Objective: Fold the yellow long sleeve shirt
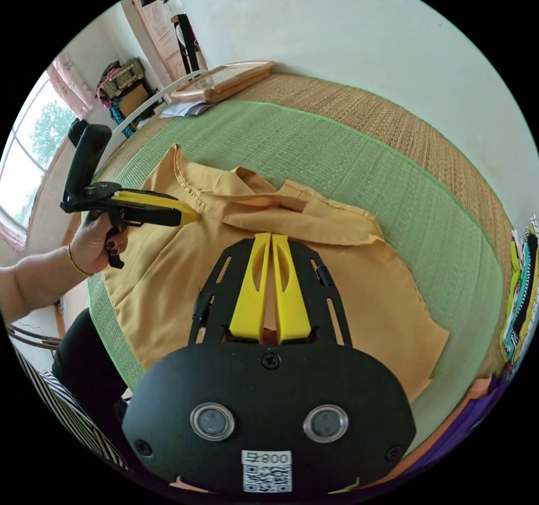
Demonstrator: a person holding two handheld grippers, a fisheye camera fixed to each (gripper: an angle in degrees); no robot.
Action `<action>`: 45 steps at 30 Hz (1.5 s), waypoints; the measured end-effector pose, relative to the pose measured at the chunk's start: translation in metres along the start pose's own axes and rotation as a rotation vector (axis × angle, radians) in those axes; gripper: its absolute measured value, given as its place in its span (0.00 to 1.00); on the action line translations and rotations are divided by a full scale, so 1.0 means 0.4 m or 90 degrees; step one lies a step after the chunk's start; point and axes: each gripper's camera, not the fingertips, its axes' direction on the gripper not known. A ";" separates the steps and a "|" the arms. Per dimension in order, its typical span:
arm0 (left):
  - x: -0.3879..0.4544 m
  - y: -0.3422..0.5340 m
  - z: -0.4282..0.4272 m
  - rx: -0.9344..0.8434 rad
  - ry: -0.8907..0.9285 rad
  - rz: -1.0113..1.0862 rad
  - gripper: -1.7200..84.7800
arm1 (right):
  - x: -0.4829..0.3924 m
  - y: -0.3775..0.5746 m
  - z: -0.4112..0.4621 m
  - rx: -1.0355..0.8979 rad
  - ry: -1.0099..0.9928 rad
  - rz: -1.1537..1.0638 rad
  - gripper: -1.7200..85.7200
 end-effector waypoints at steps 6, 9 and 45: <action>-0.074 -0.025 -0.009 0.054 -0.030 -0.015 0.02 | 0.050 -0.021 0.003 0.046 0.001 0.012 0.02; -0.106 -0.046 -0.018 0.080 -0.049 -0.012 0.02 | 0.085 -0.026 0.002 0.063 -0.006 0.026 0.02; -0.603 0.561 -0.029 -0.004 -0.039 -0.216 0.04 | 0.414 1.131 -0.152 -0.031 -0.164 0.453 0.04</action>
